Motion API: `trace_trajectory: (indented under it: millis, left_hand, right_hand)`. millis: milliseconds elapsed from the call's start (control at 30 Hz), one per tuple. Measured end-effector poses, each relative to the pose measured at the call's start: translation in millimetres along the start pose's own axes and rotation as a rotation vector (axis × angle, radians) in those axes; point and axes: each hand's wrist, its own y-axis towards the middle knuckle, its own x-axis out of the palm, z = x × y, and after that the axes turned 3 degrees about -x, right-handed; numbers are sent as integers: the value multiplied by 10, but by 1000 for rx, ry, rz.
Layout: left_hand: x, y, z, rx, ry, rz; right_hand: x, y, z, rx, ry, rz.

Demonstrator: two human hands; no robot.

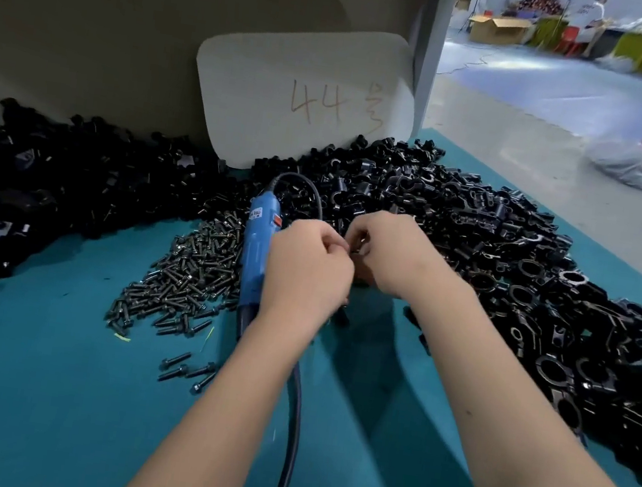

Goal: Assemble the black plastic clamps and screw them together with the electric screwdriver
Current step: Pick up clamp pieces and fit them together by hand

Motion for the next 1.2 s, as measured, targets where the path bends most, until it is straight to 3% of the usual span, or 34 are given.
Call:
trace_trajectory:
  millis: [200,567,700,800,900,1000,1067,1200]
  left_hand:
    - [-414,-63,-190,26,-175,256]
    - [-554,-4,-358,-6,-264,275]
    - [-819,47,-527,-33,-201,370]
    - [-1100,69,-736,-34,-61,482]
    - [-1511,109,-1042,30,318,686]
    - [-1923,214,-1351,-140,613,782]
    - [-2128,250,-1475,-271,648,783]
    - [-2227,331,-1595,-269,617,719]
  right_hand:
    - [298,-16,-173,-39,-36,55]
    - [165,26,-234,130,117,259]
    - [146,28,-484,61,174,407]
    - [288,40,-881,-19,452,321]
    - [537,17,-1321,-153,542,195]
    - [775,22,-1630,-243,562,78]
    - [921,72,-1764,-254,559,4]
    - [1110,146,-1884,-227,584,-25]
